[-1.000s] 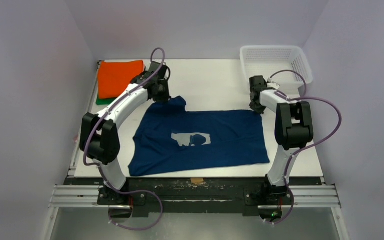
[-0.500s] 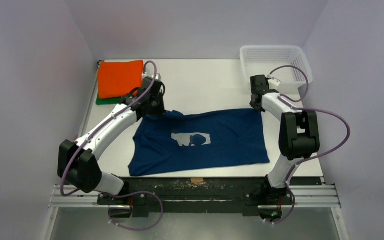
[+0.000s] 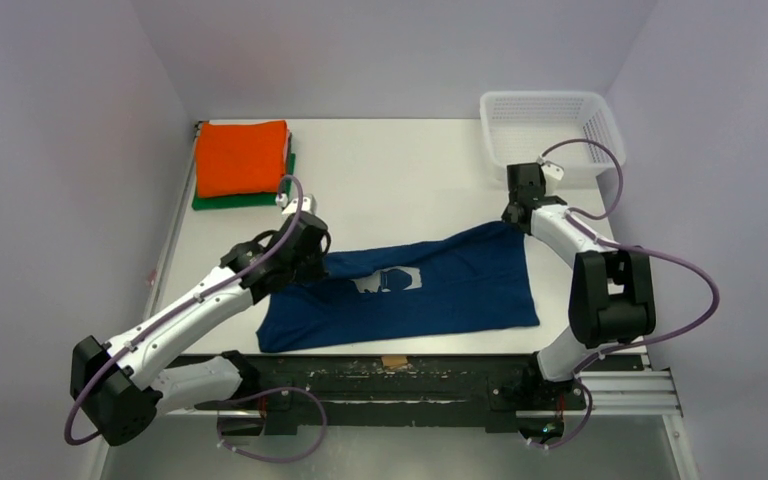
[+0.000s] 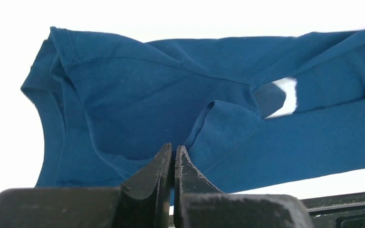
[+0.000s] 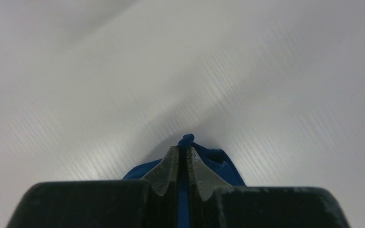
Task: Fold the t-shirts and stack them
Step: Fold the other side of the tshirt into a rectangle
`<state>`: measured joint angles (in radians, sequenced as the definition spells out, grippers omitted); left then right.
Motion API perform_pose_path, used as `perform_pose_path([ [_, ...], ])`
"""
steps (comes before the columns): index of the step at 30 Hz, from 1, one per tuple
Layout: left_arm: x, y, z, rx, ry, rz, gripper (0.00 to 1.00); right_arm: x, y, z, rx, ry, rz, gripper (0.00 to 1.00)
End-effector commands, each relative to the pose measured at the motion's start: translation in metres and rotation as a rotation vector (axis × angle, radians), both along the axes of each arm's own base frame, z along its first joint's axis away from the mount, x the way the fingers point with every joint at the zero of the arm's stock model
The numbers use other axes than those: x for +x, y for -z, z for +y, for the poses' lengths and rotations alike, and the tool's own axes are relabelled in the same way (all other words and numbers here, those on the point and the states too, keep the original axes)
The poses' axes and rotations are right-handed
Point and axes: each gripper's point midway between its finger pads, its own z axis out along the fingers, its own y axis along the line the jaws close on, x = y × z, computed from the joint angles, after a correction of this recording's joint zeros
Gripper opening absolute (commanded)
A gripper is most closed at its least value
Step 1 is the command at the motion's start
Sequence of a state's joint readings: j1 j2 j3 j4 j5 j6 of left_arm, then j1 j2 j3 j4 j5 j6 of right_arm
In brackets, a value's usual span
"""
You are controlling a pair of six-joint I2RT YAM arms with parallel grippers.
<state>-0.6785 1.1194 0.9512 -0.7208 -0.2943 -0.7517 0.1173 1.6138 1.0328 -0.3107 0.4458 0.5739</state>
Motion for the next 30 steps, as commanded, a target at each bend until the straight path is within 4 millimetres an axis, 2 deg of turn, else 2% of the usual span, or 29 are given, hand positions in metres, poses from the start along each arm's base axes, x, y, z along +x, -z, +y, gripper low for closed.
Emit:
perform_pose_path([
  [1, -0.021, 0.011, 0.018, 0.026, -0.097, 0.014, 0.0, 0.006, -0.024, 0.003, 0.007, -0.036, -0.083, 0.0],
  [4, -0.033, 0.022, 0.025, 0.026, -0.112, 0.042, 0.0, -0.001, -0.027, 0.002, 0.009, -0.034, -0.098, 0.01],
  [7, -0.044, 0.034, 0.019, -0.014, -0.085, 0.062, 0.0, -0.01, -0.028, 0.001, 0.009, -0.028, -0.1, 0.01],
  [11, -0.054, 0.047, 0.011, -0.058, -0.055, 0.086, 0.0, -0.021, -0.021, -0.001, 0.004, -0.028, -0.084, 0.02],
  [17, -0.07, 0.07, 0.015, -0.043, -0.042, 0.145, 0.0, -0.041, -0.01, -0.014, -0.037, 0.033, -0.045, 0.05],
  [19, -0.08, 0.076, 0.01, -0.066, -0.007, 0.167, 0.12, -0.054, -0.008, -0.023, -0.06, 0.085, -0.038, 0.11],
  [21, -0.091, 0.08, 0.002, -0.1, 0.057, 0.172, 0.2, -0.07, -0.006, -0.032, -0.082, 0.151, -0.022, 0.19],
  [22, -0.096, 0.082, 0.001, -0.111, 0.078, 0.174, 0.27, -0.082, -0.007, -0.041, -0.108, 0.219, -0.011, 0.28],
  [24, -0.105, 0.083, 0.004, -0.121, 0.093, 0.181, 0.47, -0.101, -0.012, -0.055, -0.151, 0.312, -0.014, 0.4],
  [25, -0.108, 0.082, 0.008, -0.122, 0.09, 0.179, 0.6, -0.107, -0.015, -0.058, -0.162, 0.336, -0.02, 0.42],
  [26, -0.11, 0.08, 0.013, -0.118, 0.082, 0.17, 0.67, -0.11, -0.019, -0.06, -0.163, 0.347, -0.026, 0.42],
  [30, -0.104, 0.061, 0.02, -0.127, 0.065, 0.1, 0.83, -0.112, -0.039, -0.057, -0.137, 0.337, -0.066, 0.44],
])
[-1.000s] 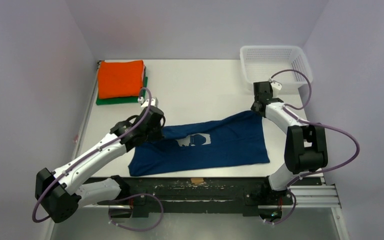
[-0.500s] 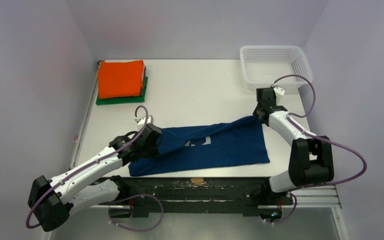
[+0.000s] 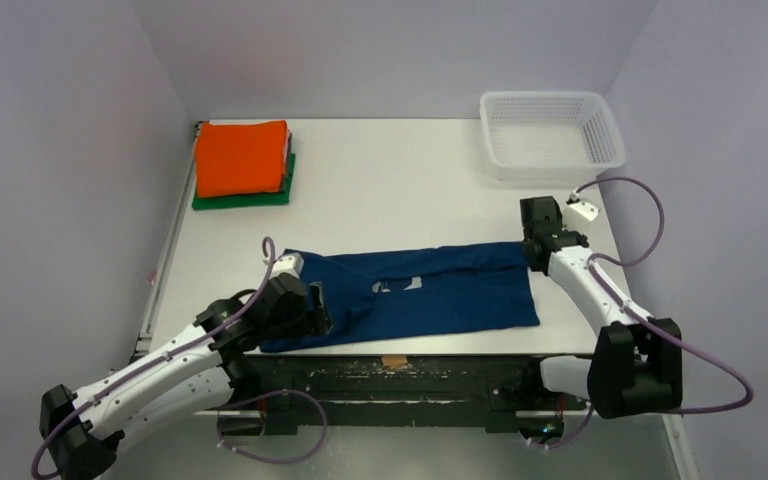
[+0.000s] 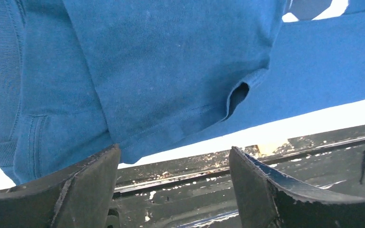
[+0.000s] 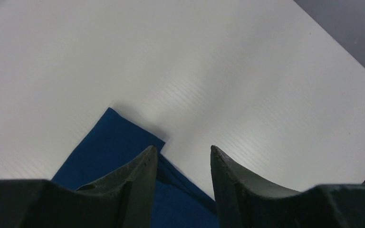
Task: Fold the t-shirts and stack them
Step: Fold the other side of the tshirt into a rectangle, then rotate the tshirt 90 degrees
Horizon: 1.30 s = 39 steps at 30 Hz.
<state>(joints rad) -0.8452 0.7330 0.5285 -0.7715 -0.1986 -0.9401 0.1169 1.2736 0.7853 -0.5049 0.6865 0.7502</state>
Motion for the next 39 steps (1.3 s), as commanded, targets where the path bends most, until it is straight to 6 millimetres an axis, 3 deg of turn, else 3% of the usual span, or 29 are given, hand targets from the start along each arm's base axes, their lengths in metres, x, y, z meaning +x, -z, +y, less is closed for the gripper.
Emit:
perform_pose_path([
  [1, 0.007, -0.024, 0.003, -0.023, -0.018, -0.072, 0.88, -0.005, -0.027, -0.004, -0.007, 0.031, -0.072, 0.44],
  [4, 0.019, -0.032, 0.001, -0.015, -0.038, -0.114, 1.0, 0.019, -0.033, 0.032, 0.121, -0.195, -0.135, 0.44],
  [9, 0.049, -0.038, -0.02, -0.014, -0.058, -0.144, 1.0, 0.044, -0.021, 0.119, 0.387, -0.577, -0.18, 0.46],
  [15, 0.099, -0.002, -0.031, -0.101, -0.133, -0.002, 1.0, 0.056, 0.009, 0.188, 0.369, -0.762, -0.044, 0.47],
  [18, 0.12, 0.009, -0.038, -0.088, -0.14, 0.06, 1.0, 0.058, 0.028, 0.208, 0.387, -0.788, 0.007, 0.47],
  [23, 0.14, 0.047, -0.048, -0.021, -0.215, 0.233, 1.0, 0.042, 0.061, 0.211, 0.423, -0.754, 0.094, 0.47],
  [26, 0.156, 0.06, -0.063, -0.034, -0.239, 0.296, 1.0, 0.031, 0.068, 0.205, 0.42, -0.732, 0.125, 0.47],
  [31, 0.223, 0.049, -0.093, -0.097, -0.253, 0.3, 0.99, 0.023, 0.054, 0.19, 0.398, -0.648, 0.102, 0.48],
  [33, 0.247, 0.053, -0.105, -0.11, -0.258, 0.339, 0.98, 0.014, 0.049, 0.188, 0.417, -0.619, 0.099, 0.48],
  [39, 0.3, 0.05, -0.155, -0.252, -0.287, 0.408, 0.96, -0.024, 0.057, 0.187, 0.471, -0.604, 0.209, 0.49],
])
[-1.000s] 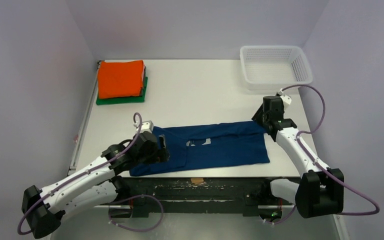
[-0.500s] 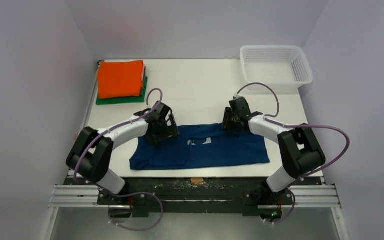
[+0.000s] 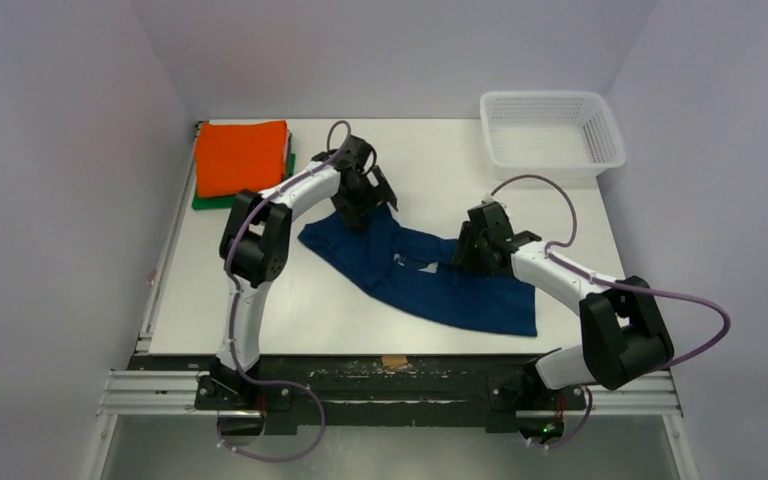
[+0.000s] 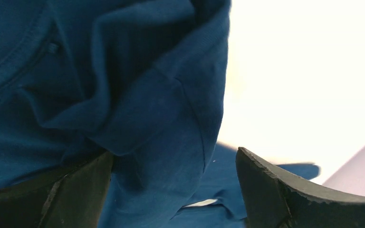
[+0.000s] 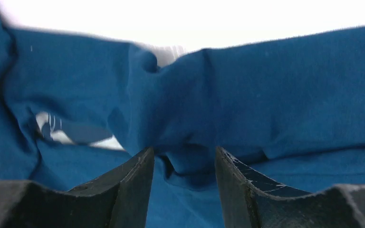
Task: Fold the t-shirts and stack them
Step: Rotate the tshirt 90 degrees
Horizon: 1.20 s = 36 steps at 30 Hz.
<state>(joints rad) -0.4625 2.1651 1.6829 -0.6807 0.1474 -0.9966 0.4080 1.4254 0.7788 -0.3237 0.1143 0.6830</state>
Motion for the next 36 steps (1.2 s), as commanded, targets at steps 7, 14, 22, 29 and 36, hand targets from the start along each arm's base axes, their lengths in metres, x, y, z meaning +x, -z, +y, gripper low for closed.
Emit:
perform_pose_path([
  [7, 0.07, 0.011, -0.06, -0.29, -0.093, 0.019, 0.97, -0.073, 0.036, 0.026, 0.053, -0.095, 0.243, 0.5],
  [14, 0.108, 0.009, -0.035, -0.293, -0.175, -0.016, 0.98, -0.075, 0.022, 0.019, -0.019, -0.097, 0.193, 0.51],
  [22, 0.167, 0.002, -0.001, -0.361, -0.247, -0.114, 1.0, -0.048, -0.025, -0.009, -0.096, 0.028, -0.008, 0.51],
  [29, 0.198, -0.003, 0.0, -0.421, -0.263, -0.196, 1.0, -0.002, -0.002, -0.069, -0.144, 0.249, -0.017, 0.53],
  [36, 0.231, -0.022, 0.008, -0.442, -0.306, -0.325, 1.0, -0.025, 0.043, -0.046, -0.072, 0.145, 0.168, 0.53],
])
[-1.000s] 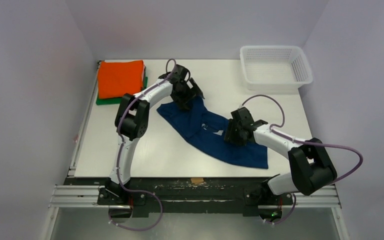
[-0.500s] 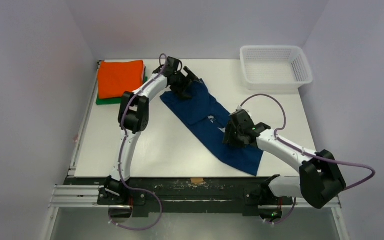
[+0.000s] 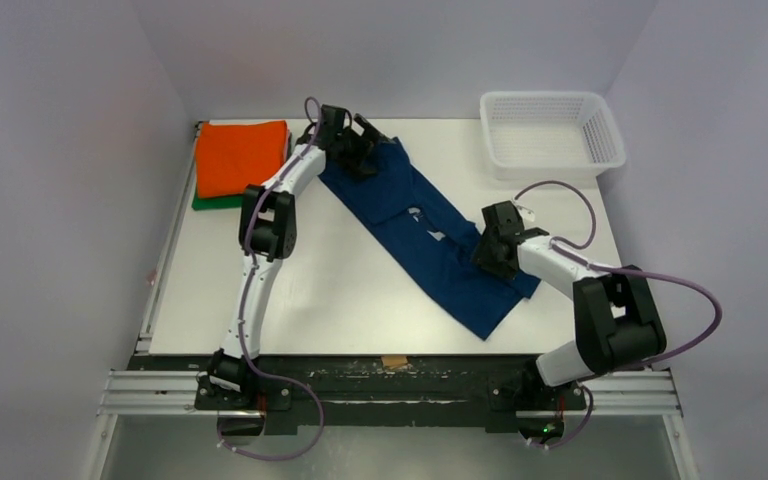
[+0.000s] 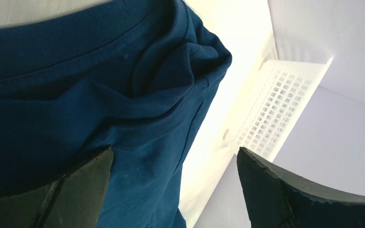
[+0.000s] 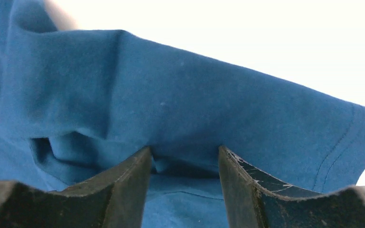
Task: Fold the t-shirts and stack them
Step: Rotate the tshirt 90 degrees
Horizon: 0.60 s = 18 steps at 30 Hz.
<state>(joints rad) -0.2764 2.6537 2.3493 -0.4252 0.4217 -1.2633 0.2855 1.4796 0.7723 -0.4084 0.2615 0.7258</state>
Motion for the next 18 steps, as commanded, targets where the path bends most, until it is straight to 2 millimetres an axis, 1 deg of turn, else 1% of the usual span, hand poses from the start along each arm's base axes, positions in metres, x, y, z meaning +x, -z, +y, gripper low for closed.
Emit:
perform_pose_path([
  [1, 0.04, 0.005, 0.02, 0.028, -0.115, -0.113, 1.0, -0.035, 0.02, 0.032, 0.109, -0.114, 0.093, 0.53],
  [2, 0.045, 0.004, 0.019, 0.023, -0.121, -0.123, 1.0, -0.05, 0.023, 0.038, 0.123, -0.145, 0.12, 0.53],
  [3, 0.048, 0.004, 0.019, 0.021, -0.124, -0.129, 1.0, -0.069, 0.023, 0.052, 0.126, -0.209, 0.155, 0.53],
  [5, 0.055, 0.001, 0.017, 0.006, -0.13, -0.155, 1.0, -0.1, 0.019, 0.067, 0.116, -0.289, 0.213, 0.53],
  [7, 0.061, 0.002, 0.015, -0.011, -0.141, -0.181, 1.0, -0.122, 0.01, 0.089, 0.173, -0.381, 0.223, 0.53],
  [8, 0.063, 0.002, 0.013, -0.02, -0.143, -0.188, 1.0, -0.132, 0.005, 0.105, 0.234, -0.435, 0.23, 0.53],
  [10, 0.066, -0.001, 0.011, -0.034, -0.139, -0.214, 1.0, -0.147, -0.006, 0.14, 0.339, -0.561, 0.217, 0.53],
  [12, 0.067, -0.002, 0.005, -0.041, -0.133, -0.237, 1.0, -0.153, -0.015, 0.175, 0.383, -0.695, 0.195, 0.54],
  [14, 0.069, 0.0, -0.001, -0.037, -0.139, -0.253, 1.0, -0.165, -0.012, 0.201, 0.374, -0.827, 0.235, 0.54],
  [16, 0.073, -0.002, -0.006, -0.037, -0.148, -0.286, 1.0, -0.175, -0.006, 0.227, 0.375, -0.949, 0.261, 0.54],
  [18, 0.075, -0.004, -0.012, -0.039, -0.155, -0.315, 1.0, -0.177, -0.004, 0.251, 0.382, -1.043, 0.264, 0.54],
])
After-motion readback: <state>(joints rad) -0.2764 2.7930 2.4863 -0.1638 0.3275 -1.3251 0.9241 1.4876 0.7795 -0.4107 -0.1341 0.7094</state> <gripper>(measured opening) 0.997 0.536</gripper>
